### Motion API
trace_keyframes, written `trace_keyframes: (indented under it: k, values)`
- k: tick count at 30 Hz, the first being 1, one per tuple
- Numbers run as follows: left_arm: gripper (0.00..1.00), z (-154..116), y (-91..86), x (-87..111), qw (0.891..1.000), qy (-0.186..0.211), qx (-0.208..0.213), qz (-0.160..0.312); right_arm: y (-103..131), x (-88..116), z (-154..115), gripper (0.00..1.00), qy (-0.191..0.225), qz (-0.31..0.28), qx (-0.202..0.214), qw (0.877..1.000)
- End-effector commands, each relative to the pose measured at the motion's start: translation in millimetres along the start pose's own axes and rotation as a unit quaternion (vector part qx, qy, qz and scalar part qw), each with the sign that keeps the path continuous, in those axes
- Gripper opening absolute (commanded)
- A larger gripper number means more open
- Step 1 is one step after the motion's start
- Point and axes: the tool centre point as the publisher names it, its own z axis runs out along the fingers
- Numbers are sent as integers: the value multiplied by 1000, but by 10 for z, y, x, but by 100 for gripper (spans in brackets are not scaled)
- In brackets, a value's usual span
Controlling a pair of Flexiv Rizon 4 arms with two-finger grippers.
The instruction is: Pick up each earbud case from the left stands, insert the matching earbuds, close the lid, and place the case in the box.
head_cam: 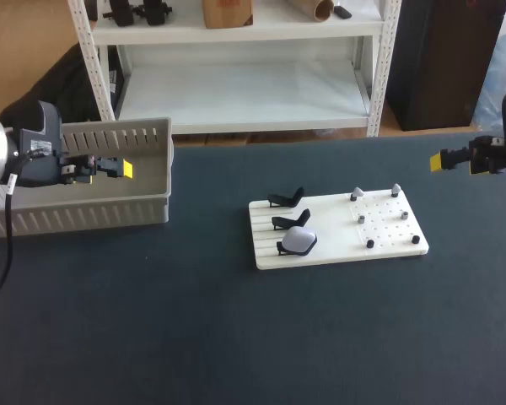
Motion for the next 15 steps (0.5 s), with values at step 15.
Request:
trace_keyframes:
  k: [15]
  values:
    - [100, -10, -53, -15, 999, -17, 26, 28, 0, -1, 0, 100, 0, 0, 0, 1000]
